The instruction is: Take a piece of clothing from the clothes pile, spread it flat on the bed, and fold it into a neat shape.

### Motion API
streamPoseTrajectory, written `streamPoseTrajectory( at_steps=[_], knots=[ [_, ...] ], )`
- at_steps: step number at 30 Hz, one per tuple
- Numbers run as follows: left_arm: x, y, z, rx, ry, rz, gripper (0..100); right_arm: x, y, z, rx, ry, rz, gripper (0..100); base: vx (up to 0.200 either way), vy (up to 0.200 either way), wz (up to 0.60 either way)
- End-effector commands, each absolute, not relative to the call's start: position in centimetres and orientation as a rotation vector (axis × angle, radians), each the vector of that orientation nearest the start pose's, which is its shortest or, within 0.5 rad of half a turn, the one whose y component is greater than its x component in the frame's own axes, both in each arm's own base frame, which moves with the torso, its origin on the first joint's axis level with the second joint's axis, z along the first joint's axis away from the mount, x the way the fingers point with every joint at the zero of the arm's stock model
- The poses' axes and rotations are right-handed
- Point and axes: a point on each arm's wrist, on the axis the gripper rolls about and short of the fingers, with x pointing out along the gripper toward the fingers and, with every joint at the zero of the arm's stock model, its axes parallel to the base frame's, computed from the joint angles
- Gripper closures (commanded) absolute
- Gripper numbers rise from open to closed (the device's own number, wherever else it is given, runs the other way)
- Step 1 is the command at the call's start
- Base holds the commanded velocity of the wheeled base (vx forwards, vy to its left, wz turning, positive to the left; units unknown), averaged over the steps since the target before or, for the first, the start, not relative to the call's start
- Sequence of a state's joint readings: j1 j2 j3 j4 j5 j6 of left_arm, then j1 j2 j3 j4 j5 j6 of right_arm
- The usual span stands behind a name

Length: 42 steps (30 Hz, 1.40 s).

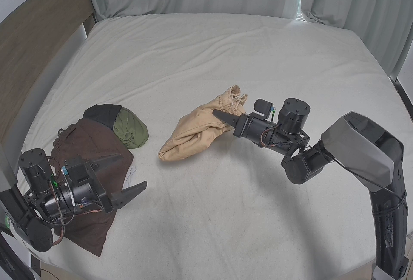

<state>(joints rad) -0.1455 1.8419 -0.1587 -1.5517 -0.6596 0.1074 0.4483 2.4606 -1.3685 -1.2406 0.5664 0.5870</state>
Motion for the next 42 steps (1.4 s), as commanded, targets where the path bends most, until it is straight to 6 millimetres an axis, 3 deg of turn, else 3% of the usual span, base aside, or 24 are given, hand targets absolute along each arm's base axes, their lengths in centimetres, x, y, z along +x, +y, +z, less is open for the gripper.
streamPoseTrajectory(
  at_steps=[1, 9, 22, 28, 29, 32, 42],
  knots=[
    [22.8, -4.8, 9.3, 0.066, 0.091, -0.812, 0, 43.2, 21.7, 7.8, 0.525, 0.145, 1.021, 100, 0.000, 0.000, 0.00],
    [22.7, -5.0, 9.2, 0.064, 0.100, -0.823, 0, 44.5, 21.5, 10.3, 0.522, 0.100, 1.018, 100, 0.000, 0.000, 0.00],
    [22.6, -5.0, 9.2, 0.064, 0.101, -0.823, 0, 46.7, 22.0, 12.8, 0.519, 0.061, 1.019, 100, 0.000, 0.000, 0.00],
    [22.4, -5.0, 9.1, 0.062, 0.109, -0.825, 0, 48.0, 22.2, 10.3, 0.523, 0.101, 1.000, 100, 0.000, 0.000, 0.00],
    [22.2, -4.9, 8.8, 0.058, 0.123, -0.823, 0, 48.6, 22.4, 8.6, 0.525, 0.117, 0.994, 100, 0.000, 0.000, 0.00],
    [22.0, -4.9, 8.8, 0.056, 0.130, -0.824, 0, 49.3, 22.2, 7.4, 0.527, 0.121, 0.986, 100, 0.000, 0.000, 0.00],
    [22.0, -4.9, 8.8, 0.057, 0.129, -0.825, 0, 49.8, 22.0, 8.8, 0.531, 0.097, 0.985, 100, 0.000, 0.000, 0.00]
  ],
)
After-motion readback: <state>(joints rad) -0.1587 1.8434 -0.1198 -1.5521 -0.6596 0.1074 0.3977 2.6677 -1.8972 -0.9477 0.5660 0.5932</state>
